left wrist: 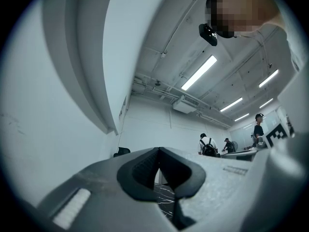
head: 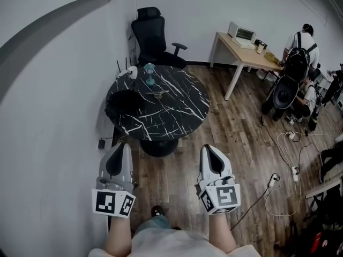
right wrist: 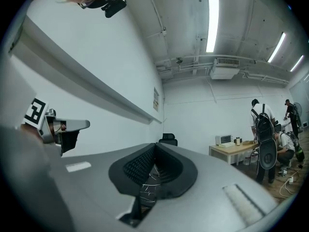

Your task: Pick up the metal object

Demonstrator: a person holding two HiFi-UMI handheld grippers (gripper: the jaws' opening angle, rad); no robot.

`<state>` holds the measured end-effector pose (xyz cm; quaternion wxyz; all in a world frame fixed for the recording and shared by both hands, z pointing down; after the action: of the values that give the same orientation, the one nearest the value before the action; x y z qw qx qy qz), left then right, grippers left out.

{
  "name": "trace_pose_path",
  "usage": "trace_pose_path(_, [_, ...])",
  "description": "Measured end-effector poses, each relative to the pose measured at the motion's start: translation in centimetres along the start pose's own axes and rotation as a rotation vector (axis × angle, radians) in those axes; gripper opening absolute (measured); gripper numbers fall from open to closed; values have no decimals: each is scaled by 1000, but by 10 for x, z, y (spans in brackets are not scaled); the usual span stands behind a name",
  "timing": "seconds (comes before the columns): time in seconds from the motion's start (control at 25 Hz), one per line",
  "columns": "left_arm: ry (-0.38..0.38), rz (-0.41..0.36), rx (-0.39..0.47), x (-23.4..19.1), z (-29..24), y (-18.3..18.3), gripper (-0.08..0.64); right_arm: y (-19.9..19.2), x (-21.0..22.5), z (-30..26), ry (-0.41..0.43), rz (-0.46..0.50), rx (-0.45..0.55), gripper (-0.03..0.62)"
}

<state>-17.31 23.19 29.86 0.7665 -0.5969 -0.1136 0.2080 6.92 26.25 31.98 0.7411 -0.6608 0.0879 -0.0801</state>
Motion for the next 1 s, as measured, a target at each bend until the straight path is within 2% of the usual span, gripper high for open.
trace_pose_path(0.56, [-25,-4,9,-38,-69,-12,5,-4,12,-77,-15,5,15,0])
trace_pose_path(1.0, [-36,6,-6,-71,-93,-25,5,-20,3,-113,-34,-1,-2,-1])
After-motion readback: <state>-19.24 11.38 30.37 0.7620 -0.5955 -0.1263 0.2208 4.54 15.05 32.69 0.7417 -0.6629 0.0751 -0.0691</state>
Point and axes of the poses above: the fingertips, and each gripper's own axes: z backward along the fingers, x to its right, y out of its top, the point moved 2 cm from there along z, backward along the fingers, and after that the axes turned 3 degrees about y, right-handed, at the moved point
